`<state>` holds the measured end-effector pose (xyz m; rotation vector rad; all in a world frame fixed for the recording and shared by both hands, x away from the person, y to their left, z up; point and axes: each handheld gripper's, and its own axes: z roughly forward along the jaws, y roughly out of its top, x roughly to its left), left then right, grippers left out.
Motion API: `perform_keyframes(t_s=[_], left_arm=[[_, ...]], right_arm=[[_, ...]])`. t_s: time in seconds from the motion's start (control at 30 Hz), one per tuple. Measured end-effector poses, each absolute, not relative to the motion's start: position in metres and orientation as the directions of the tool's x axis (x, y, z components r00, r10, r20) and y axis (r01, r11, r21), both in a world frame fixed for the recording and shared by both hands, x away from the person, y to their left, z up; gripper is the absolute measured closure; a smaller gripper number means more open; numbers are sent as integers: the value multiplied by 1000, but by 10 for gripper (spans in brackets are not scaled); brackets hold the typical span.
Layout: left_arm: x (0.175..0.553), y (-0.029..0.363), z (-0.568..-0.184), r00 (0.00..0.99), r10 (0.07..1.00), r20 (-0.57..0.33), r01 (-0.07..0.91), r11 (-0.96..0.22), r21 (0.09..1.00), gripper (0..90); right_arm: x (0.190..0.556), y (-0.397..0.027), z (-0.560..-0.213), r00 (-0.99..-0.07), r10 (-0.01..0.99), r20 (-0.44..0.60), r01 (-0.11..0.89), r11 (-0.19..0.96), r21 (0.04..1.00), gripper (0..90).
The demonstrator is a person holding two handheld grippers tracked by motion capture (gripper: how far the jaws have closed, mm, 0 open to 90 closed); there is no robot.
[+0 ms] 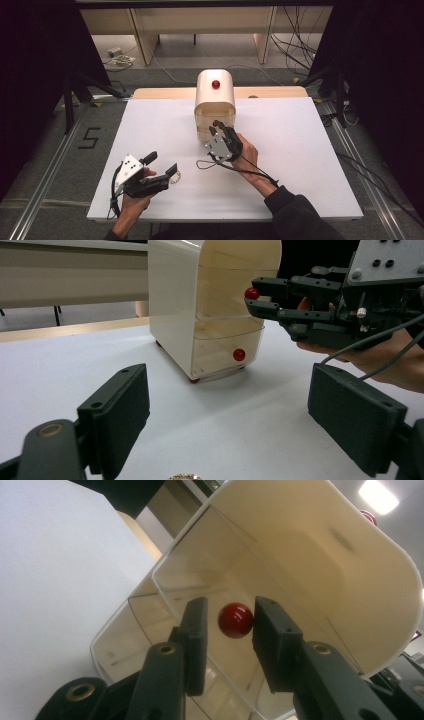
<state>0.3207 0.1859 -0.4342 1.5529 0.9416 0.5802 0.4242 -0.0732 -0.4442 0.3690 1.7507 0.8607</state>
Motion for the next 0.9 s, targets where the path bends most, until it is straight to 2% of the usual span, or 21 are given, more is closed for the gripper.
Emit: perform_keyframes(t_s=[0.2, 0.9], left_arm=[[321, 186, -434, 551, 823, -137, 248, -5, 969, 163], [320, 187, -434, 552, 823, -137, 248, -5, 969, 165]], right_arm=[[424, -72, -446, -328, 635, -700, -168, 690, 704, 727], [418, -72, -445, -336, 628, -702, -167, 694, 700, 736]])
